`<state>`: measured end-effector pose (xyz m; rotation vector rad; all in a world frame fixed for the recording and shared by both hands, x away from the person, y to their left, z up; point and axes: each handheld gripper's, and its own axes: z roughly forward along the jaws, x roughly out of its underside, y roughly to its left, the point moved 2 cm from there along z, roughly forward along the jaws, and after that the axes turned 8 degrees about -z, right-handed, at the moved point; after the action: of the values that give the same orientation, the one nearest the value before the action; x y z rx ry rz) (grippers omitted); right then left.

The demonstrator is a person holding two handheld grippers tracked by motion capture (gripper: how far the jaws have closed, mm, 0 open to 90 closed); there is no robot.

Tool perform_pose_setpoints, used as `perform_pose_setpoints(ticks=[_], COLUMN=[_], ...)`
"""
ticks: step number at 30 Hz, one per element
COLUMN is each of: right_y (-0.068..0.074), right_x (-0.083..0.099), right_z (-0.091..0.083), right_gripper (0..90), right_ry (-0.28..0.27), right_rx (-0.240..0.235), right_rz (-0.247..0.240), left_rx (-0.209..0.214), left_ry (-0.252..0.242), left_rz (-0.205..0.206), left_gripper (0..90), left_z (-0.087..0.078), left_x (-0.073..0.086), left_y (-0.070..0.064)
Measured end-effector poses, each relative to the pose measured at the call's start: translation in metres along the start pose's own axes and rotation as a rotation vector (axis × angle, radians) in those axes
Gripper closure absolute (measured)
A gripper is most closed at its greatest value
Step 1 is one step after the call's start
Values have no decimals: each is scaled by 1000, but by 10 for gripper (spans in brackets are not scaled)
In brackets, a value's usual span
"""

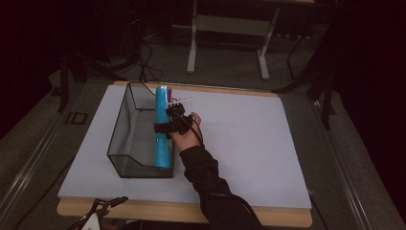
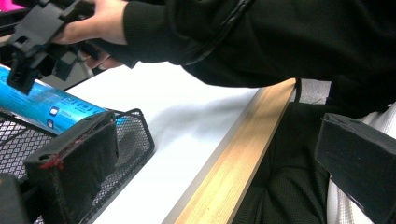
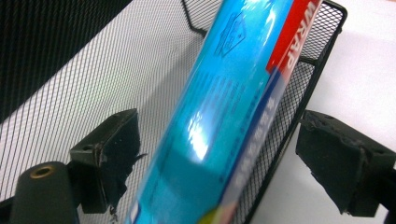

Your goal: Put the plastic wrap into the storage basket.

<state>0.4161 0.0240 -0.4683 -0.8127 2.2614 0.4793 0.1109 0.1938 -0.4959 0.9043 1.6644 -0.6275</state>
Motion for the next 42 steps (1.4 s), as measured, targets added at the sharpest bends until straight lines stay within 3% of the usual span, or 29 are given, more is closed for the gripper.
perform_pose_setpoints(ticks=[4, 13, 23, 42], right_y=[2, -3, -16, -48], right_x=[9, 24, 40, 86], right_z=[-8, -31, -51, -80], right_gripper=[135, 139, 137, 139], right_ry=[-2, -43, -66, -72], right_rx=[-49, -56, -83, -52], right_rz=[-46, -138, -126, -177], left_rx=[-2, -4, -9, -7], left_ry=[3, 4, 5, 10], left_rz=[3, 0, -1, -3], left_gripper=[3, 3, 3, 3], left_z=[1, 1, 1, 2], left_x=[0, 1, 1, 1], left_y=[0, 0, 0, 0])
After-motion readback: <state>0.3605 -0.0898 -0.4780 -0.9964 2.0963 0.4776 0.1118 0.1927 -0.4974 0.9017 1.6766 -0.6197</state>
